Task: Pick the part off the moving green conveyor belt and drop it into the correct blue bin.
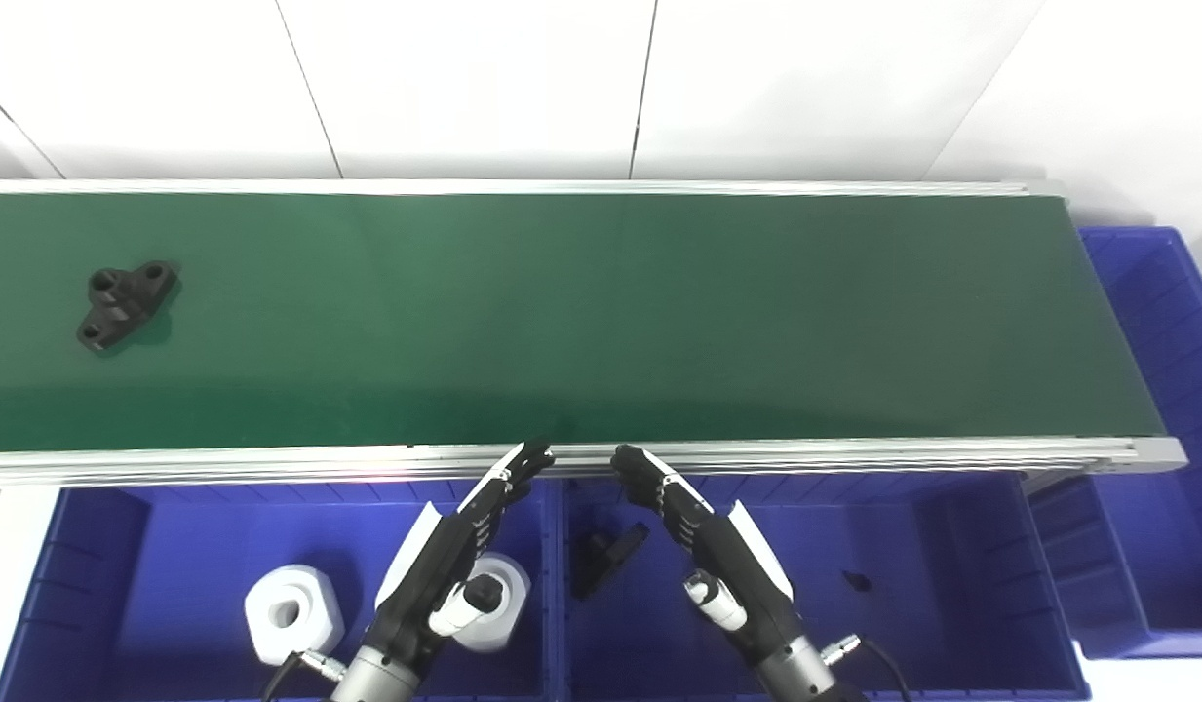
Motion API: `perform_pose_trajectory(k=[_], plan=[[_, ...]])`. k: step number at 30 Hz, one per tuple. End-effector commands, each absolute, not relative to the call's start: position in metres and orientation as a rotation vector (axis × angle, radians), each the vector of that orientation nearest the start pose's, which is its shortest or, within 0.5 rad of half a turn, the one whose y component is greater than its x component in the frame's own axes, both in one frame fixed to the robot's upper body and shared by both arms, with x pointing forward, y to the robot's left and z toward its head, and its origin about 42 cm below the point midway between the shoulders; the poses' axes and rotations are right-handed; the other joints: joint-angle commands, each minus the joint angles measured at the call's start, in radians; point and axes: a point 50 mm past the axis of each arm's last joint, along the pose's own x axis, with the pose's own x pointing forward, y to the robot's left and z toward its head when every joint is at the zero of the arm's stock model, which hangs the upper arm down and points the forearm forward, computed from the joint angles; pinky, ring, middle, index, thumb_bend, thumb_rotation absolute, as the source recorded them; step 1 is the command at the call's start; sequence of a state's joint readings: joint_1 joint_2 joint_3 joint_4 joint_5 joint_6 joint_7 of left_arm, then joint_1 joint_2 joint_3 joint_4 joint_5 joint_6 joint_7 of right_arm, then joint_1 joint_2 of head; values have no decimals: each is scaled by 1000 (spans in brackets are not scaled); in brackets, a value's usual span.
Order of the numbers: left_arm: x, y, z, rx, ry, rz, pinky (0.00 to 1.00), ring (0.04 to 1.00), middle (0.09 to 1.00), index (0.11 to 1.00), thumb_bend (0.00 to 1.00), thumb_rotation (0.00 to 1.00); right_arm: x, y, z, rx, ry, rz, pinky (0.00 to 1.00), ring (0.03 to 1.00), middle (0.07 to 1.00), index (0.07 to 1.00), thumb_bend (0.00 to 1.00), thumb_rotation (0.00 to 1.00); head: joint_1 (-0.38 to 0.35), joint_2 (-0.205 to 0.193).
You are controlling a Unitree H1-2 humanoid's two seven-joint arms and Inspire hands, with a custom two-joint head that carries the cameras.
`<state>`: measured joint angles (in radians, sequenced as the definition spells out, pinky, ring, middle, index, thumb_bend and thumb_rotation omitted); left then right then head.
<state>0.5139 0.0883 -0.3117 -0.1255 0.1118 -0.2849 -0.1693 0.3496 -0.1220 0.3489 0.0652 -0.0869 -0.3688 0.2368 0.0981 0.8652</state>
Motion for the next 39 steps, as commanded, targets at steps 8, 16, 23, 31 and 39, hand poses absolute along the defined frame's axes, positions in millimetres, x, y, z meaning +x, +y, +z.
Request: perform_pose_trajectory(k=[8, 16, 23, 31, 39], plan=[[91, 156, 31, 55, 75, -400, 967, 974, 943, 938, 1000, 1000, 133, -165, 3, -73, 56, 545, 890, 914, 906, 914, 931, 968, 78, -151], [95, 147, 23, 49, 67, -406, 960, 979, 948, 923, 988, 1000, 138, -173, -5, -86, 83, 543, 874, 906, 903, 918, 938, 984, 152, -186], [94, 139, 20, 56, 77, -418, 992, 989, 953, 929, 985, 1000, 138, -181, -5, -88, 89, 541, 897, 919, 916, 928, 958, 996, 210, -193], [92, 135, 17, 56, 100, -428, 1000, 1000, 958, 937, 1000, 1000, 137, -185, -6, -94, 93, 547, 908, 937, 932, 946, 949, 1000, 233, -201], [93, 131, 9, 59, 99, -433, 1000, 1000, 950, 939, 994, 1000, 137, -188, -12, -88, 119, 547, 917, 937, 933, 945, 943, 1000, 285, -264]])
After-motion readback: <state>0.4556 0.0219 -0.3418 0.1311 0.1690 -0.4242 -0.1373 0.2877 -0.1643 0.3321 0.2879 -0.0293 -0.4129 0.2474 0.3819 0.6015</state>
